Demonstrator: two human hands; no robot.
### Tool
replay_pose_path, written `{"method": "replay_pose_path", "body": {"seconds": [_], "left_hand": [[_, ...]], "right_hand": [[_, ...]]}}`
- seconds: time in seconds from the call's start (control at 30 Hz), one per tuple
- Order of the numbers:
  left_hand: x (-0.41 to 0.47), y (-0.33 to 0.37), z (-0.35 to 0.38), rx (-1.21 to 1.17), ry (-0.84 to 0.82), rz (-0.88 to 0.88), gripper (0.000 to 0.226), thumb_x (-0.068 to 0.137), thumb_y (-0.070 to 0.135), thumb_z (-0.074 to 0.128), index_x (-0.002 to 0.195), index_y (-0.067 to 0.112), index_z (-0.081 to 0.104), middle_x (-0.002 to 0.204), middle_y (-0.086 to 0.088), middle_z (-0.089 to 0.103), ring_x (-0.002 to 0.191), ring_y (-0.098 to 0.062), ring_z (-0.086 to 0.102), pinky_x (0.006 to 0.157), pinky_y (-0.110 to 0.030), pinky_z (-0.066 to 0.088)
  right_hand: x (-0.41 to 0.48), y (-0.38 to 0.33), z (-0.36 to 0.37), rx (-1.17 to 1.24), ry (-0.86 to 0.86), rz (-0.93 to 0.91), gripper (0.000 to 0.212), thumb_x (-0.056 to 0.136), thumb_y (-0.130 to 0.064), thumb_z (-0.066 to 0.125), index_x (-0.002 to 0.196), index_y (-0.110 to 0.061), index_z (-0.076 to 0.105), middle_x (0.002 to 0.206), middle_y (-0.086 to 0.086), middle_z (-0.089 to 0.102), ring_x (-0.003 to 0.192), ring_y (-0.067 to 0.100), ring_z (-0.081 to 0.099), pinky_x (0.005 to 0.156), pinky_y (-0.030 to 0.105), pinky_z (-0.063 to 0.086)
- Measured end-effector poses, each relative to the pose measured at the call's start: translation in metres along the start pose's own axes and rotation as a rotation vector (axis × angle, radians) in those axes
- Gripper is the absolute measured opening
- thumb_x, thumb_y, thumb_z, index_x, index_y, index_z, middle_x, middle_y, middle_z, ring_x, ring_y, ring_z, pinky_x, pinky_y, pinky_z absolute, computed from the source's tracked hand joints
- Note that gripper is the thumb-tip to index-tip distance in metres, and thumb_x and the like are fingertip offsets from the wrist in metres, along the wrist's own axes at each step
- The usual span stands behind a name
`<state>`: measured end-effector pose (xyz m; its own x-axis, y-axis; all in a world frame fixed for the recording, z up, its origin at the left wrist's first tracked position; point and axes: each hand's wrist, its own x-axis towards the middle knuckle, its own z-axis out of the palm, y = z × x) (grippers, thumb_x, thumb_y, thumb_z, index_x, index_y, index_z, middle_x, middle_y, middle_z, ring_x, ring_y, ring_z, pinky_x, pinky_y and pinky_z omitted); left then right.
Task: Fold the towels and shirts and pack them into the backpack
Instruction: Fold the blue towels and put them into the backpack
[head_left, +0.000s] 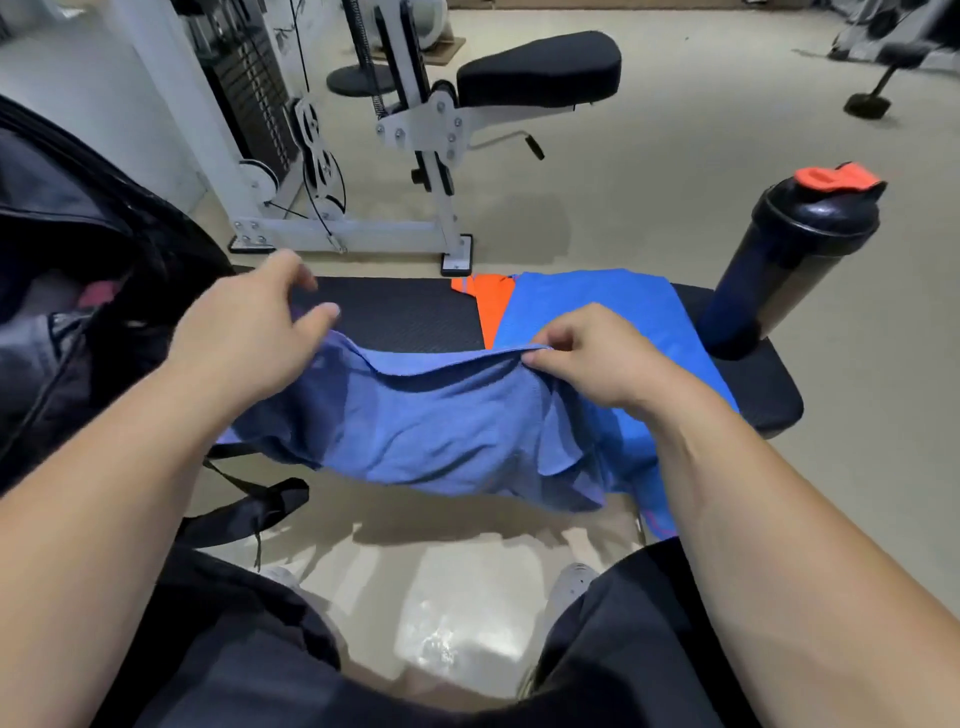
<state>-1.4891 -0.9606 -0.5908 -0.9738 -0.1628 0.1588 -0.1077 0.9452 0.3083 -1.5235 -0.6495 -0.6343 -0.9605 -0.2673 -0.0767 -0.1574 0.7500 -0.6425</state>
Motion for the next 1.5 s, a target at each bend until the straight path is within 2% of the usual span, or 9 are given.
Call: {"method": "replay_pose_path", "body": {"seconds": [0.17, 0.27, 0.47, 0.63, 0.77, 0.87, 1.1, 1.33, 1.5], "left_hand": [[-0.034, 0.061, 0.023, -0.254, -0.352, 0.342, 0.029, 0.079, 0.059, 0.072, 0.102, 0.044, 0.063, 0.08, 0.021, 0.063, 0.079, 0.005, 0.057, 0.07, -0.026, 0.045], [-0.031, 0.069, 0.035, -0.343, -0.342, 0.392, 0.021, 0.09, 0.042, 0.069, 0.072, 0.034, 0.061, 0.067, 0.017, 0.059, 0.067, -0.002, 0.05, 0.059, -0.028, 0.036], [-0.016, 0.053, 0.032, -0.511, -0.24, 0.324, 0.025, 0.089, 0.036, 0.072, 0.069, 0.024, 0.064, 0.085, 0.002, 0.062, 0.078, -0.016, 0.057, 0.073, -0.032, 0.044], [-0.001, 0.034, 0.03, -0.374, -0.396, 0.295, 0.038, 0.086, 0.039, 0.075, 0.066, 0.012, 0.059, 0.056, 0.006, 0.047, 0.054, -0.011, 0.039, 0.057, -0.03, 0.036], [0.015, 0.02, 0.029, -0.25, -0.687, 0.391, 0.038, 0.071, 0.048, 0.082, 0.063, 0.02, 0.057, 0.055, 0.007, 0.047, 0.053, -0.011, 0.038, 0.057, -0.032, 0.036], [0.03, 0.018, 0.027, -0.185, -0.824, 0.447, 0.023, 0.071, 0.04, 0.083, 0.073, 0.03, 0.063, 0.068, 0.007, 0.064, 0.06, -0.008, 0.052, 0.066, -0.036, 0.048], [0.077, 0.047, 0.016, -0.129, -0.506, 0.351, 0.014, 0.084, 0.03, 0.079, 0.076, 0.023, 0.07, 0.066, 0.006, 0.06, 0.06, -0.01, 0.05, 0.059, -0.027, 0.039], [0.153, 0.08, 0.062, -0.033, -0.276, 0.283, 0.021, 0.091, 0.036, 0.069, 0.084, 0.015, 0.069, 0.077, -0.002, 0.062, 0.077, -0.026, 0.057, 0.064, -0.031, 0.04], [0.186, 0.079, 0.124, 0.116, -0.169, 0.311, 0.018, 0.096, 0.036, 0.059, 0.092, 0.02, 0.068, 0.093, -0.006, 0.067, 0.082, -0.03, 0.056, 0.065, -0.032, 0.04]], "right_hand": [[-0.018, -0.049, -0.012, 0.117, -0.23, -0.112, 0.023, 0.093, -0.028, 0.069, 0.077, -0.013, 0.074, 0.066, -0.004, 0.066, 0.06, 0.0, 0.051, 0.06, 0.028, 0.042], [-0.018, -0.058, -0.021, 0.168, -0.201, -0.14, 0.022, 0.092, -0.025, 0.072, 0.075, -0.011, 0.074, 0.061, -0.009, 0.062, 0.057, -0.005, 0.048, 0.057, 0.021, 0.039], [-0.017, -0.022, -0.024, -0.069, -0.254, -0.078, 0.026, 0.083, -0.022, 0.078, 0.063, -0.014, 0.063, 0.051, -0.007, 0.054, 0.05, 0.006, 0.045, 0.054, 0.029, 0.045], [-0.019, 0.014, -0.026, -0.125, -0.352, -0.018, 0.025, 0.084, -0.029, 0.078, 0.07, -0.014, 0.065, 0.057, -0.012, 0.051, 0.056, 0.004, 0.044, 0.06, 0.025, 0.038], [-0.019, 0.027, -0.051, 0.271, -0.346, 0.086, 0.02, 0.092, -0.022, 0.071, 0.08, -0.009, 0.062, 0.076, 0.01, 0.058, 0.074, 0.016, 0.057, 0.076, 0.035, 0.05], [-0.013, 0.027, -0.072, 0.539, -0.317, 0.116, 0.02, 0.096, -0.01, 0.061, 0.078, -0.012, 0.055, 0.071, 0.008, 0.05, 0.066, 0.015, 0.05, 0.062, 0.024, 0.045], [0.023, 0.02, -0.118, 0.44, -0.218, 0.276, 0.008, 0.096, -0.012, 0.064, 0.091, -0.006, 0.063, 0.08, 0.009, 0.066, 0.069, 0.018, 0.064, 0.052, 0.026, 0.053], [0.112, 0.031, -0.104, 0.033, 0.236, 0.397, 0.016, 0.089, -0.013, 0.065, 0.08, -0.015, 0.051, 0.074, 0.004, 0.053, 0.065, 0.026, 0.058, 0.056, 0.038, 0.06], [0.152, 0.071, -0.063, -0.197, 0.327, 0.431, 0.026, 0.09, -0.016, 0.058, 0.067, -0.016, 0.046, 0.069, 0.001, 0.053, 0.078, 0.032, 0.054, 0.065, 0.029, 0.034]]}}
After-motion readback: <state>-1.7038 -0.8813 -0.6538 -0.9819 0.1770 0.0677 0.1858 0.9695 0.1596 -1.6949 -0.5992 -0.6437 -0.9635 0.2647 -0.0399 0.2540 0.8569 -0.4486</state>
